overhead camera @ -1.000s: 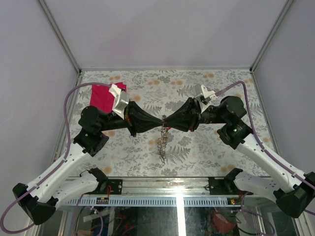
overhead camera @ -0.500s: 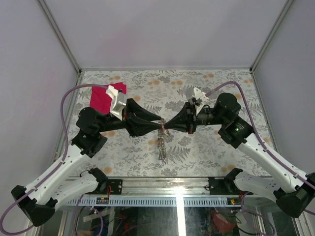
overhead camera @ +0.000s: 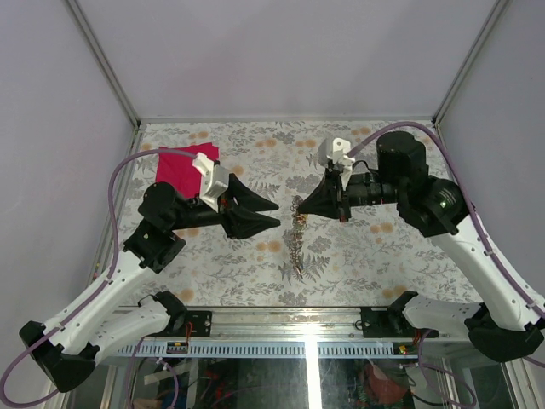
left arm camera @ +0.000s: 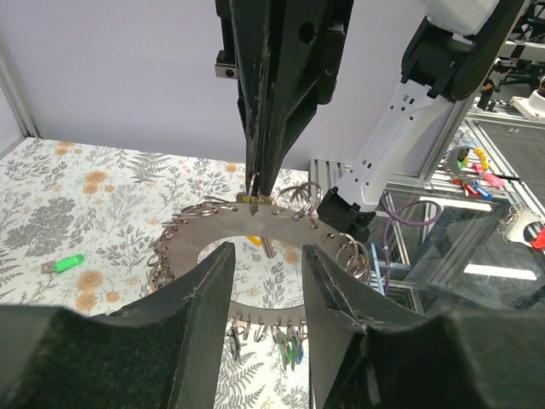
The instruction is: Put the keys on the keyring
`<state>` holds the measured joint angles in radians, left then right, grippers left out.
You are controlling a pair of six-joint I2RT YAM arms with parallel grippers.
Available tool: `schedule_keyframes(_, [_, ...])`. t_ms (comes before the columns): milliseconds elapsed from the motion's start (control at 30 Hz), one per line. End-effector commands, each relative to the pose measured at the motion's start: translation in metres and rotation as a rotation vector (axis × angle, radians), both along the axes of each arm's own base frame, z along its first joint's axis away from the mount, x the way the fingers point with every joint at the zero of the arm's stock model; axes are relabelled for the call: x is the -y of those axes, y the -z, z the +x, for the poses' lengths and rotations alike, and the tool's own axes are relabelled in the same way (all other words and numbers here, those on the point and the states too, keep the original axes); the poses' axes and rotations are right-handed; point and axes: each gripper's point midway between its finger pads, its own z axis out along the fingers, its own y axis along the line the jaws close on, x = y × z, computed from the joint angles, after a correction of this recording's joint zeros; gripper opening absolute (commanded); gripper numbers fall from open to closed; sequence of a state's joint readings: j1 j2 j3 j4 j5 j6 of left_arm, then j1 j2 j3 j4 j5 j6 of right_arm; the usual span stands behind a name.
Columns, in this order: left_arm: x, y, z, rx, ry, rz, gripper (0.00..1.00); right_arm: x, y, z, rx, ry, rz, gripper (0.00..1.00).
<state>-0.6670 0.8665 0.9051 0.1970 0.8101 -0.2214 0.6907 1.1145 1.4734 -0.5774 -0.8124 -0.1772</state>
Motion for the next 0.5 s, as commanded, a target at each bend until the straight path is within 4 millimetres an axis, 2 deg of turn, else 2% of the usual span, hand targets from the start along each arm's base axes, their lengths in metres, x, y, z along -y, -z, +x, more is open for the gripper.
schedule_keyframes(0, [-0.001, -0.008, 0.001, 0.070, -0.013, -0.006, 0.39, 0.012, 0.015, 0.001, -0.005, 0.033, -0.165, 0.00])
schedule_keyframes(267, [0.002, 0.002, 0.004, 0.080, -0.006, 0.003, 0.38, 0.016, 0.037, 0.000, -0.003, 0.088, -0.420, 0.00])
schedule_keyframes(467, [0.004, 0.012, 0.003, 0.071, 0.013, 0.015, 0.35, 0.007, 0.028, -0.006, 0.033, 0.068, -0.463, 0.00])
